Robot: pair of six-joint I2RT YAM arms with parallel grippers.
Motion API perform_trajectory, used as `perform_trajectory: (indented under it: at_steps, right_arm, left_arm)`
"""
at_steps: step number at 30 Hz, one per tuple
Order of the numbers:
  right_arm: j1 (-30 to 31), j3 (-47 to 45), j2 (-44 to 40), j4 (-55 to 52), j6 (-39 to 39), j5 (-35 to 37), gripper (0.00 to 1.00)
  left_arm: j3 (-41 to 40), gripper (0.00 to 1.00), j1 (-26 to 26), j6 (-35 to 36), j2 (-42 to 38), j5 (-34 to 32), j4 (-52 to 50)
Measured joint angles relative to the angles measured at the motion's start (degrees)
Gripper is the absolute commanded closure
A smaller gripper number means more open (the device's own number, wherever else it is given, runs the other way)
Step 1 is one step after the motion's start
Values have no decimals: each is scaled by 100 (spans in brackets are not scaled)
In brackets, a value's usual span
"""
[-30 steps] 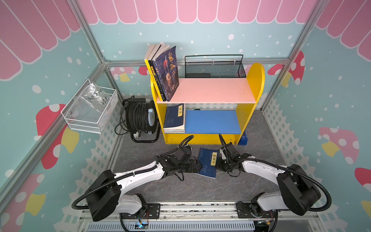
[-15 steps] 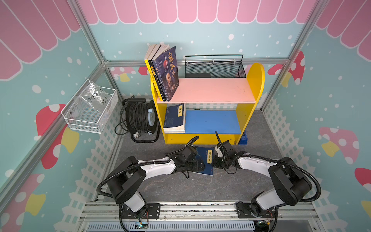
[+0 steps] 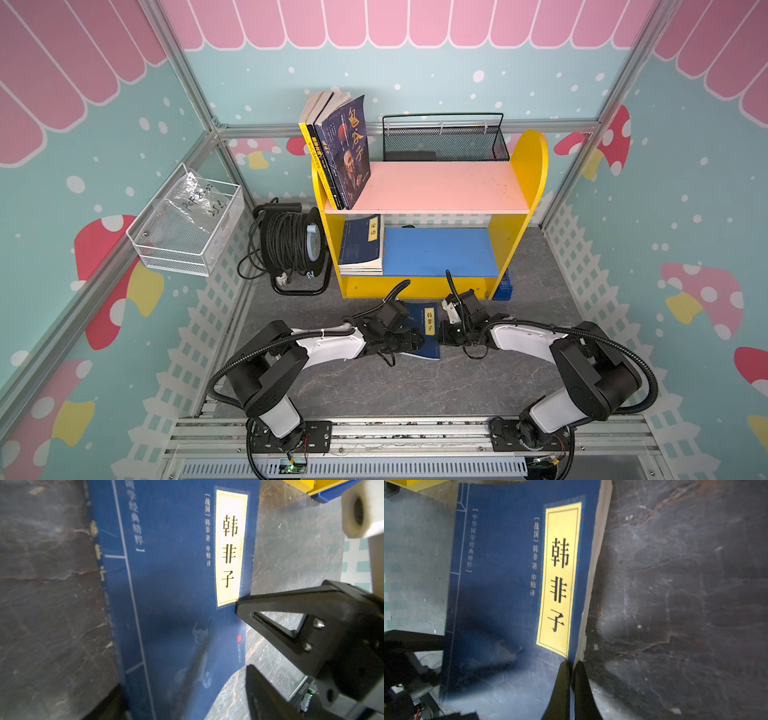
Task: Stacking books/files
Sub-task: Pick up the book at the center of the table.
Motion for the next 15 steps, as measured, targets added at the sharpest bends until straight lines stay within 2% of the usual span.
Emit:
perform_trajectory:
  at_steps: [2, 5, 9, 12, 15]
  right_arm:
    - [0, -50, -2, 120, 2, -28, 100]
    - [-2, -118, -22, 254, 4, -59, 100]
    - [-4, -188, -55, 361, 17, -68, 100]
    - [-4, -238, -107, 411, 105, -92, 100]
    - [2, -321, -186, 492, 262, -157, 92]
  left_arm:
    - [0, 51, 2, -37, -2, 2, 7]
    - [0, 57, 2, -81, -7, 2, 13]
    - [0, 76, 2, -105, -87, -2, -13]
    - [13, 86, 2, -116, -214, 0, -74]
    - [61, 93, 0, -116, -339, 7, -160]
